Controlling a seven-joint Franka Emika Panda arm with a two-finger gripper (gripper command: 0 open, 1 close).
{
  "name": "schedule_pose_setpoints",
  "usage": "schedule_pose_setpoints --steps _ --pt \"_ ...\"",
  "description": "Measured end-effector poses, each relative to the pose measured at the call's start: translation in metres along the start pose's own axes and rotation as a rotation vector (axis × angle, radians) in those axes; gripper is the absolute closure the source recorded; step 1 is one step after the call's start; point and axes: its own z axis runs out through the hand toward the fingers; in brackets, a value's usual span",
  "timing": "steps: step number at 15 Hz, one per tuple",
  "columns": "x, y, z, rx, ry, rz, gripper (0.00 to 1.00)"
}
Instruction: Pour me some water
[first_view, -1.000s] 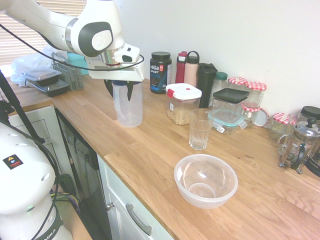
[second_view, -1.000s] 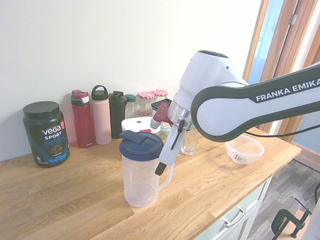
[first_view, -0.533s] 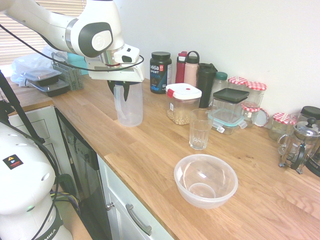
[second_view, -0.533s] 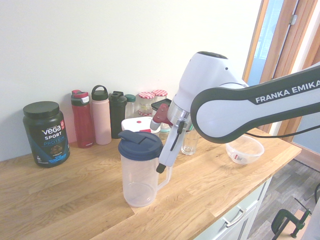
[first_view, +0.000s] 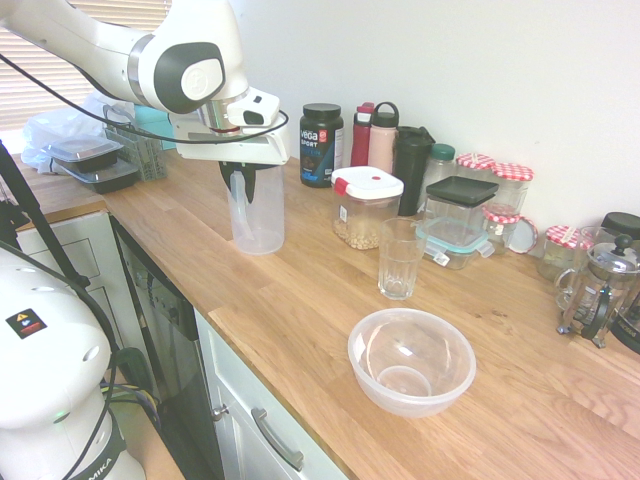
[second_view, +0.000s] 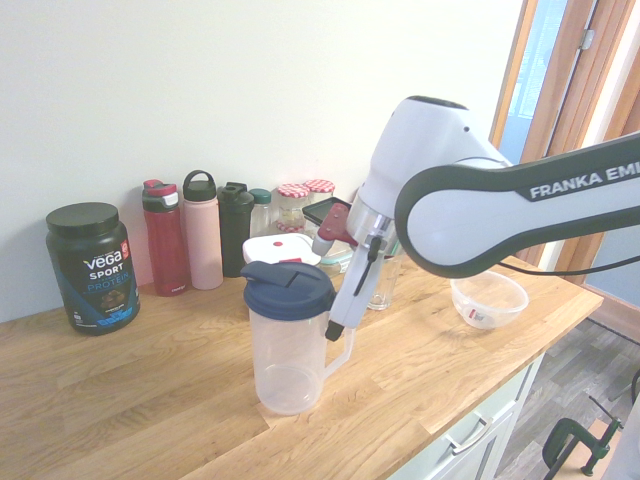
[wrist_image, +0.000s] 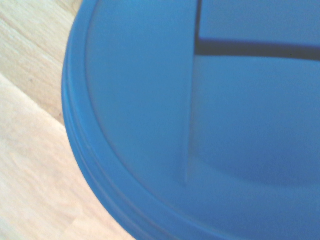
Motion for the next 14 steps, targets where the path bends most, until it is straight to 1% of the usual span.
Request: schedule_pose_setpoints --steps 4,6,8,11,12,14 --pt "-0.018 0.03 -0.074 0.038 0.025 -0.042 1.0" --pt "-0.022 0.06 -0.111 0.053 0.023 -0.105 1.0" --pt "-0.014 0.105 -0.14 0.039 -0.002 -0.215 1.0" --pt "0.005 0.18 -0.17 0.019 -0.034 -0.371 1.0" --pt "0.011 0.205 -0.183 0.01 -0.04 -0.413 1.0" --pt "0.026 0.244 -0.209 0.012 -0.041 -0.447 1.0"
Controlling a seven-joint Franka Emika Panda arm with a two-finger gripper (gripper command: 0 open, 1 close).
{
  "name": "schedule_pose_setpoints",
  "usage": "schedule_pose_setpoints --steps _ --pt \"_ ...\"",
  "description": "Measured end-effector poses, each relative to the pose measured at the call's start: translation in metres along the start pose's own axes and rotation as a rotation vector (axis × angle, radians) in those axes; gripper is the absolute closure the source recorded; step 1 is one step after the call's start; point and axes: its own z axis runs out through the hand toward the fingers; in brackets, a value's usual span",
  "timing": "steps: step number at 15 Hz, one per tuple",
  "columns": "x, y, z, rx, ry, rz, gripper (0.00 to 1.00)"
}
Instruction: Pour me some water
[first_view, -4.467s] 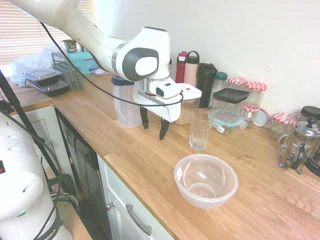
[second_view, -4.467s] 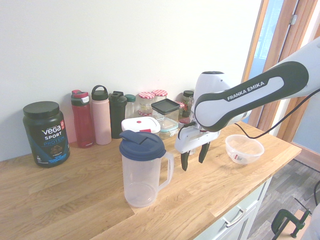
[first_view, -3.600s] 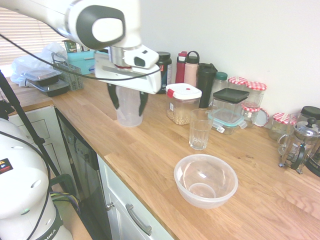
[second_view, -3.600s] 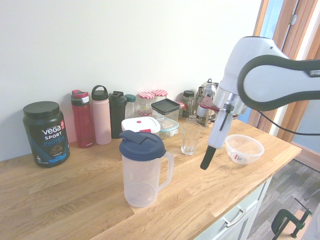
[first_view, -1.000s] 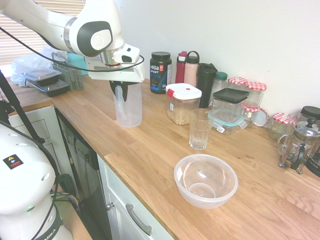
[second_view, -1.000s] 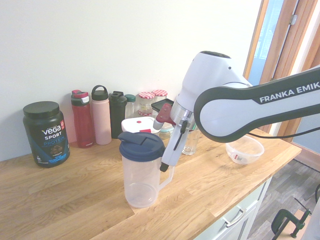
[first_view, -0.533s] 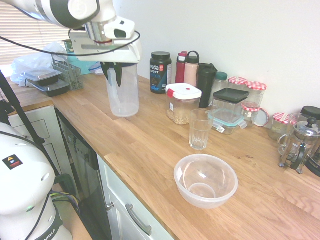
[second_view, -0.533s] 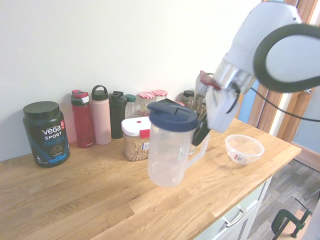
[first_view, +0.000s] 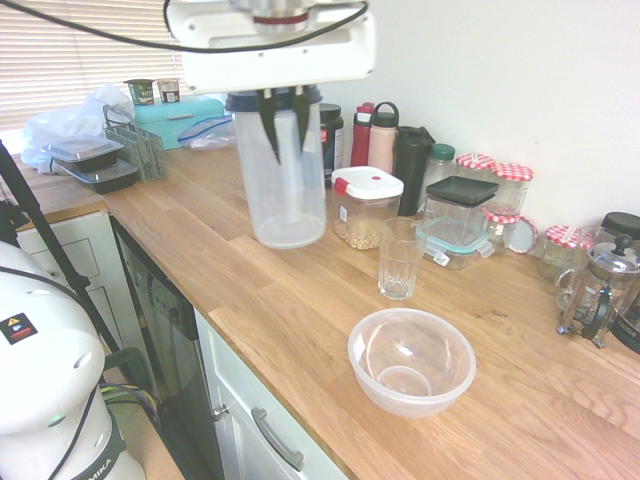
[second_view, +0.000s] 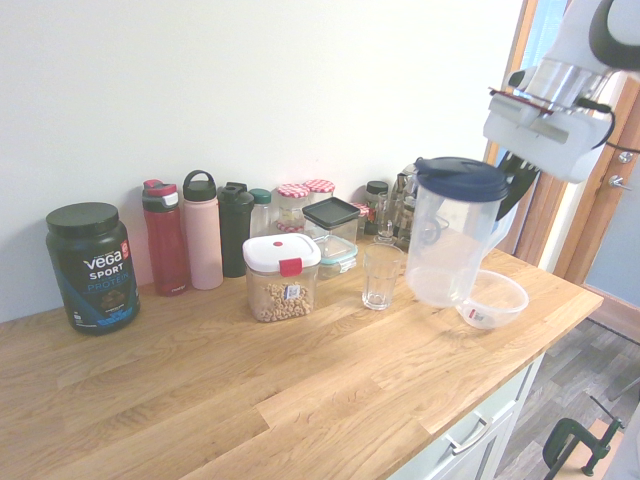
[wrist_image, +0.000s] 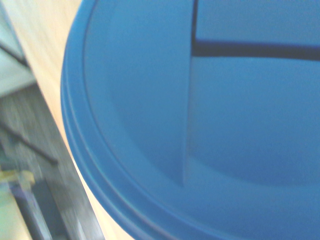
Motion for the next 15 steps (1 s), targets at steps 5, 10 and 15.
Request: schedule_pose_setpoints --steps 5,10,15 --pt "0.02 0.103 -0.034 -0.039 -0.012 -0.003 1.0" --pt "0.078 0.171 0.008 -0.203 -0.133 -0.028 1.0" --pt "0.116 0.166 0.036 -0.365 -0.229 -0.135 1.0"
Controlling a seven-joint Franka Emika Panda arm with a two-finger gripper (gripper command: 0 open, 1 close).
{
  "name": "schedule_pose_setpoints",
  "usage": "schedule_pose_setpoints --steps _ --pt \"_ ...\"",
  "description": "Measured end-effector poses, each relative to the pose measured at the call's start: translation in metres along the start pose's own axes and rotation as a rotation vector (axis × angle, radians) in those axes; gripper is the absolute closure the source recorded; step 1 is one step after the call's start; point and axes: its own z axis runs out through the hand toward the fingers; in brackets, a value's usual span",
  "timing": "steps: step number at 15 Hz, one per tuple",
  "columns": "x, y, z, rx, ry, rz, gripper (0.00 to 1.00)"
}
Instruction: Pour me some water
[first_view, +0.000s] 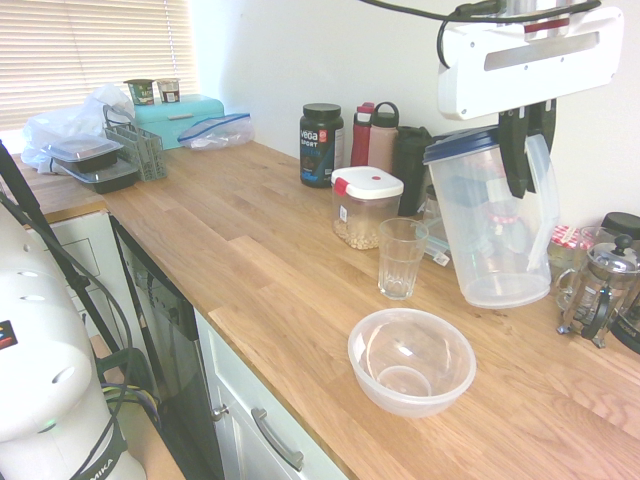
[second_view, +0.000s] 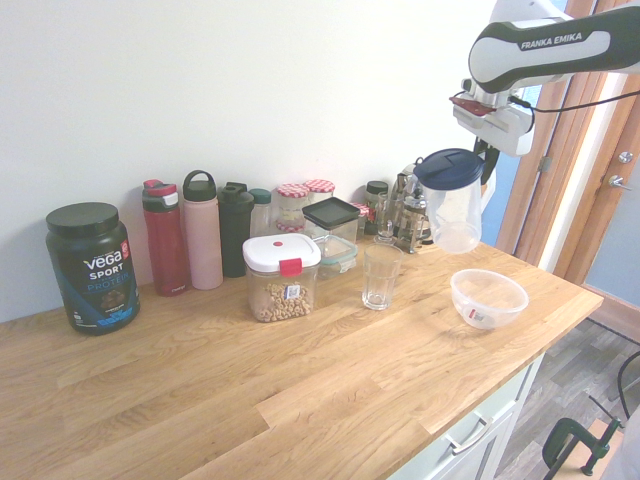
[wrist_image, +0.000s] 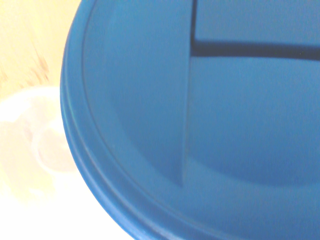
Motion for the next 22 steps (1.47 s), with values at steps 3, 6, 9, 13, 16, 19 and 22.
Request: schedule_pose_setpoints --steps 3,6,9,13,16,19,22 --pt "0.014 -0.025 0.027 -0.066 -0.042 -0.064 1.0" --pt "0.017 -0.059 0.055 -0.122 -0.071 -0.1 1.0" --pt "0.016 -0.086 0.059 -0.166 -0.07 -0.11 1.0" --pt "0.028 -0.105 0.064 -0.249 -0.085 -0.091 1.0" --pt "0.037 -0.102 0.06 -0.303 -0.092 -0.067 1.0" --pt "0.047 -0.108 0.061 -0.33 -0.103 -0.076 1.0" --pt "0.053 -0.115 0.059 -0.368 -0.113 -0.091 1.0"
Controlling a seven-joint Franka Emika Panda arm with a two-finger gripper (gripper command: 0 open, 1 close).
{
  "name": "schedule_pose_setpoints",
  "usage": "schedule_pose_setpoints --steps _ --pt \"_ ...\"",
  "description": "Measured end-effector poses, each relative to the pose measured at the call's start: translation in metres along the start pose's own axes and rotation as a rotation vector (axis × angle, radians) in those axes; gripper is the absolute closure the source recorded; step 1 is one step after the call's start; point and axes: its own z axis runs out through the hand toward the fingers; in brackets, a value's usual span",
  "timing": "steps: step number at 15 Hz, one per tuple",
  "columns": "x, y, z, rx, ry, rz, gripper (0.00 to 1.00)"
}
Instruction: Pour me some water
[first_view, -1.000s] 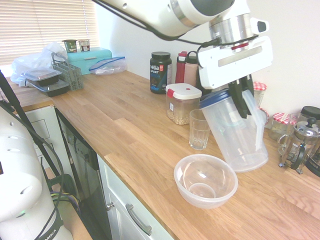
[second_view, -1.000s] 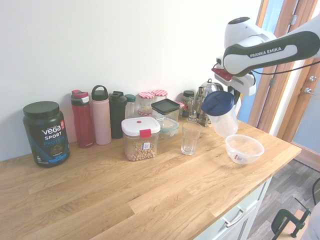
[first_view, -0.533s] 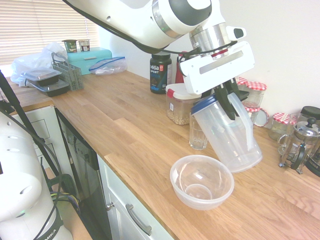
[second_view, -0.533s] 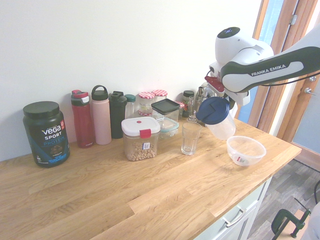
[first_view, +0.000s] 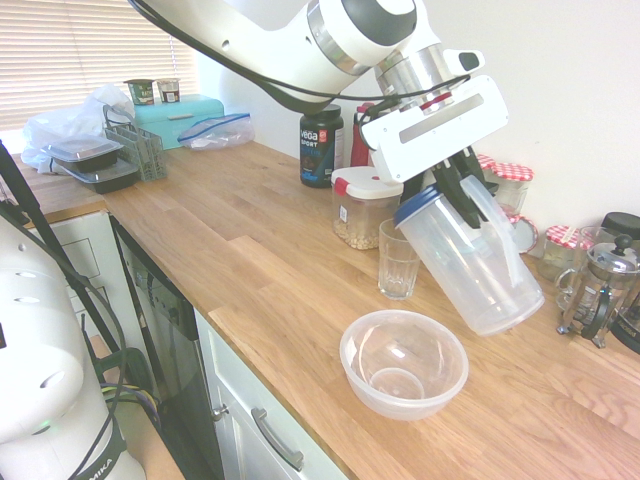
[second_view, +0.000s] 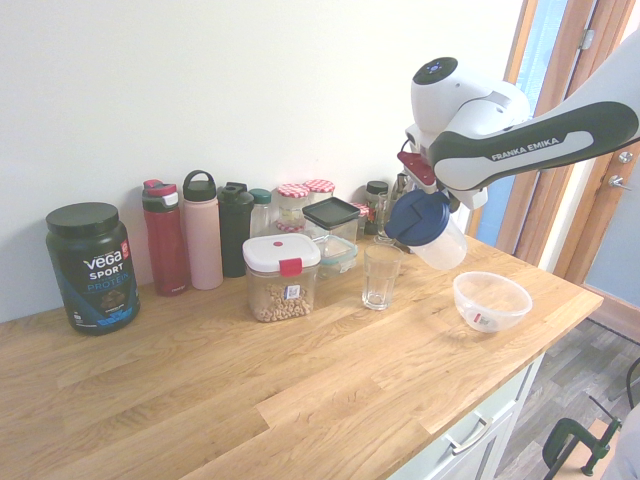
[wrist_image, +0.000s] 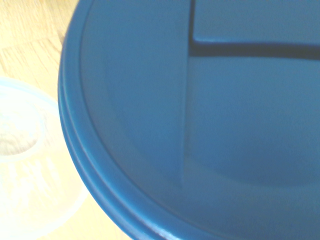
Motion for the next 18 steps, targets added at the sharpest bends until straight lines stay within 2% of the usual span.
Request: schedule_pose_setpoints --steps 6,10,12,14,18 --pt "0.001 0.0 -0.009 0.004 0.011 0.017 1.0" --pt "-0.032 0.034 -0.061 0.077 0.109 0.084 1.0" --pt "-0.06 0.047 -0.094 0.148 0.186 0.108 1.0" --pt "-0.079 0.038 -0.123 0.246 0.258 0.151 1.0" --pt "-0.087 -0.02 -0.173 0.453 0.294 0.303 1.0"
